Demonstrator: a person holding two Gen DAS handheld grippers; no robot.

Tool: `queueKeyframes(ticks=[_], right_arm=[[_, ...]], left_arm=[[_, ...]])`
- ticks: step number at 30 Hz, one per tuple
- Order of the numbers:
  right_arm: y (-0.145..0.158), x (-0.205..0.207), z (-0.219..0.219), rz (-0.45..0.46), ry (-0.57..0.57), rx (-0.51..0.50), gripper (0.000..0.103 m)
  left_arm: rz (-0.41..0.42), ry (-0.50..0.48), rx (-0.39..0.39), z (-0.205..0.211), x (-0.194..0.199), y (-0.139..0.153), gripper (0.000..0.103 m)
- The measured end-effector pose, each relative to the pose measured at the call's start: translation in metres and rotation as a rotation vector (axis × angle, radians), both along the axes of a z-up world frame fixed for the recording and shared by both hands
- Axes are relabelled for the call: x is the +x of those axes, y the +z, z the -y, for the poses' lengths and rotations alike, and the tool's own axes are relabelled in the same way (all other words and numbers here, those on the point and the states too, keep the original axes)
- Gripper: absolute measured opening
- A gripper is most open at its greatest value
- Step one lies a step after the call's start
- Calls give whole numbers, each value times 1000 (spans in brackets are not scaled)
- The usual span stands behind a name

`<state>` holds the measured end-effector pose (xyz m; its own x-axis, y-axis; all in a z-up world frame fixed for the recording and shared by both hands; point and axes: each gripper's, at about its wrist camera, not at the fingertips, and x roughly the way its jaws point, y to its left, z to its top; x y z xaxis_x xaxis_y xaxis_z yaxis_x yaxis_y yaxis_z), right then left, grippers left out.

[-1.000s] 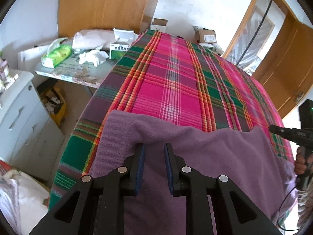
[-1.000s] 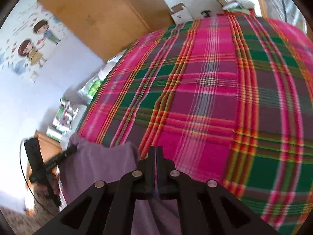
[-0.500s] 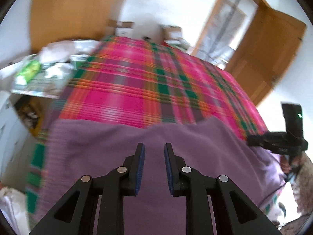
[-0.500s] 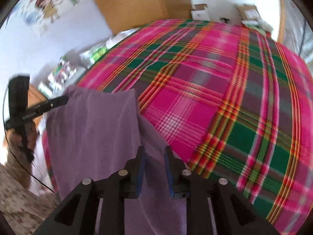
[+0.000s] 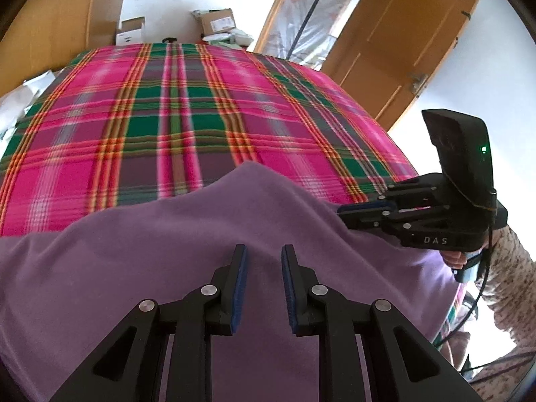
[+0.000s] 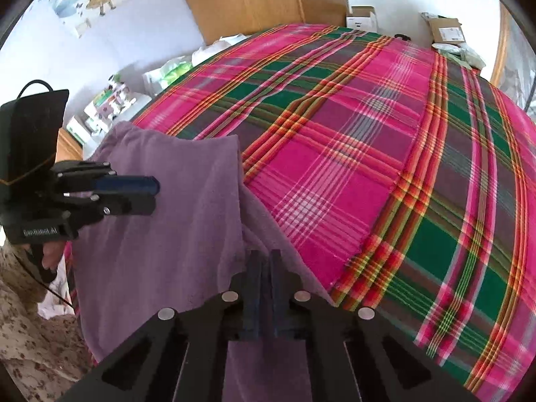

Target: Fold clothes

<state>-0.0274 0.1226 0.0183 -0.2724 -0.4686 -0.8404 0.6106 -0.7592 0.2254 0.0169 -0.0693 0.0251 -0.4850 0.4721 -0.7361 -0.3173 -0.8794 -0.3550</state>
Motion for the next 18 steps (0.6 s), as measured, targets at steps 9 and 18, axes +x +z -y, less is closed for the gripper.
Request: queueKeyframes(ticks=[9, 18], right_arm=[[-5, -11, -11, 2, -96, -15, 4], [-3, -11, -15, 7, -133, -35, 7]], left_arm=[[17, -41, 16, -21, -18, -6, 21], [56, -91, 8, -47, -43, -13, 21]])
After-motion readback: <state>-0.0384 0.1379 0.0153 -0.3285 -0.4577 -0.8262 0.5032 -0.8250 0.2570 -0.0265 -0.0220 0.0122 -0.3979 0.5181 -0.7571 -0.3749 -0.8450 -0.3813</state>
